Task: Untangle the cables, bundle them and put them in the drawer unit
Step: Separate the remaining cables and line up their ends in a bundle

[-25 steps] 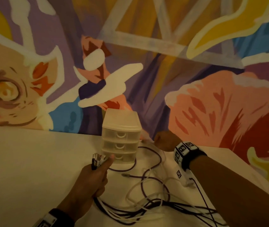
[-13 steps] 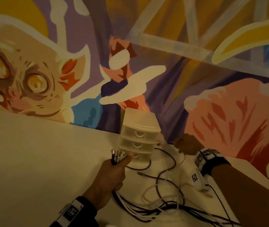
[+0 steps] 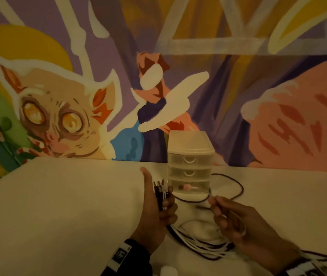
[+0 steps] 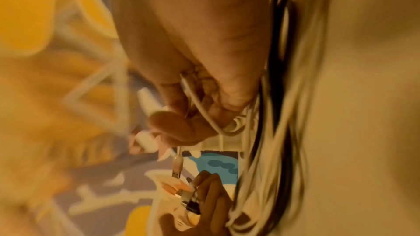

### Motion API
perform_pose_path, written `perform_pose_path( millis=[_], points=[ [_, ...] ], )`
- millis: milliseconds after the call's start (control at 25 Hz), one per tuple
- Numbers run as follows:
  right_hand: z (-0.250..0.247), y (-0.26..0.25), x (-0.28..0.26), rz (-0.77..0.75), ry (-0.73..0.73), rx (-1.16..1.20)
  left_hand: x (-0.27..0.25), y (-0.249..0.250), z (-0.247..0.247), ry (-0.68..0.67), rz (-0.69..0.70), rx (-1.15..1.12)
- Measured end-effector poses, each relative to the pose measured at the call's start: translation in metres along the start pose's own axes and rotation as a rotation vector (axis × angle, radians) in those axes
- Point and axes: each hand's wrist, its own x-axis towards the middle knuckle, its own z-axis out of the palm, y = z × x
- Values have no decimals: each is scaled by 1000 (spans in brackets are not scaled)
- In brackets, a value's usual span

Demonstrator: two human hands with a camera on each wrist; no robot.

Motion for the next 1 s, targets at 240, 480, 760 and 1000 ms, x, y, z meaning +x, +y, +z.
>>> perform_pose_path(
  millis=[240, 480, 760, 1000],
  points=[
    [2, 30, 6, -102, -35, -126, 2, -1, -1, -57, 80, 64],
    [14, 30, -9, -150, -78, -456, 1, -10, 6, 5, 174, 379],
    [17, 15, -21, -287, -117, -725, 3, -5, 10, 245, 293, 123],
    [-14, -24, -34, -525, -8, -803, 6, 0, 2, 306, 244, -49]
  ],
)
